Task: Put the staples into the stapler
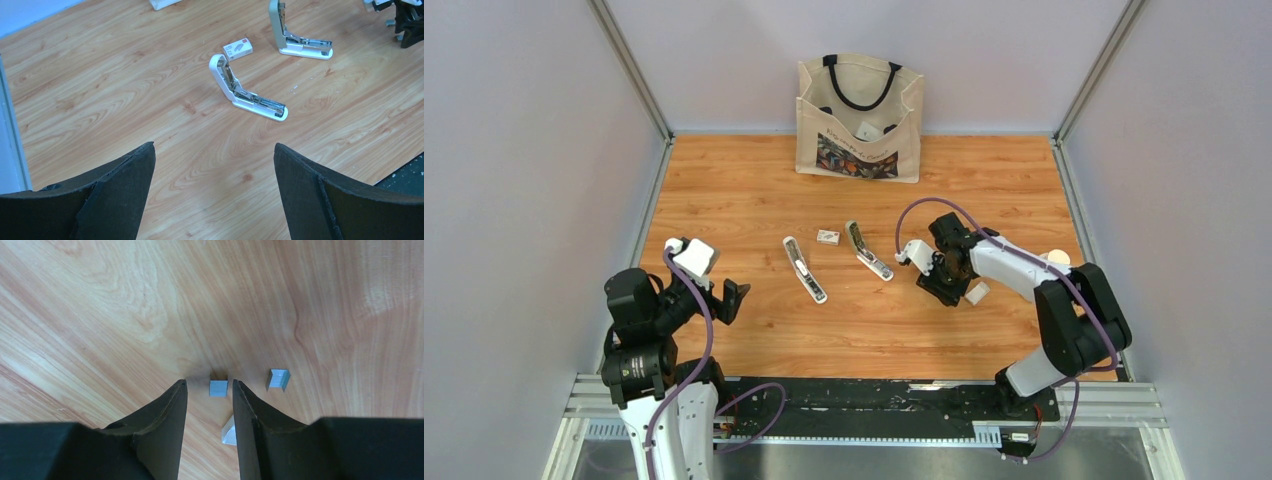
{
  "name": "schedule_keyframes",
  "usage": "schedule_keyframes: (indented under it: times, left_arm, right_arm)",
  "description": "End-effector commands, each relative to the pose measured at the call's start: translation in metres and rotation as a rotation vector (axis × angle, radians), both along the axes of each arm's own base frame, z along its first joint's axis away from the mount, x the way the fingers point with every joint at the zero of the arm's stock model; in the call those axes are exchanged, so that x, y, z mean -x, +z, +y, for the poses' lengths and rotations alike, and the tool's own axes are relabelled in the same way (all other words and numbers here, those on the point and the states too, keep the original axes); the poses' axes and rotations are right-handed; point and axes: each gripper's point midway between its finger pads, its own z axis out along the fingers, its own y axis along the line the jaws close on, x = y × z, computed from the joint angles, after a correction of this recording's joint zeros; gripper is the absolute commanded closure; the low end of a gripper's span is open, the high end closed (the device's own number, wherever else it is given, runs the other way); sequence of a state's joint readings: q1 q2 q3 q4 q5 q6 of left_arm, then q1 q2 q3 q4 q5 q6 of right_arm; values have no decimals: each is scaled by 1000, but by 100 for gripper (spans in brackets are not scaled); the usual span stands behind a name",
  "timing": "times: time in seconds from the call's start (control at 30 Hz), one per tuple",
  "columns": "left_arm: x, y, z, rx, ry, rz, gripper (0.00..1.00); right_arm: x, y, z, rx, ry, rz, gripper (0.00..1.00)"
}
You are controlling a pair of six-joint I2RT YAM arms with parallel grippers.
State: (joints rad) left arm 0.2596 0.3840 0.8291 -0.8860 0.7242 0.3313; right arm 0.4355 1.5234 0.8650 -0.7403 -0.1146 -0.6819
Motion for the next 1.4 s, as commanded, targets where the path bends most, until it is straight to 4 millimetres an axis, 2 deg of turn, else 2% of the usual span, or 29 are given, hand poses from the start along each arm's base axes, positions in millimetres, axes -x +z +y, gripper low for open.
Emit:
schedule_keyframes:
  times: [0.0, 0.53, 1.03, 1.37]
  left_arm:
    - [-1, 4, 1, -1, 3, -28, 4]
    - [-2, 5, 1, -2, 3, -32, 4]
    - [-1, 5, 0, 0, 2, -30, 4]
    - [-2, 3, 1, -2, 2, -28, 4]
  right_arm:
    - [-12, 3, 6, -12, 26, -29, 58]
    - [-14, -4, 9, -8, 36, -7, 62]
    - [-15, -6, 11, -15, 48, 2, 74]
    - [-13, -8, 10, -12, 54, 8, 76]
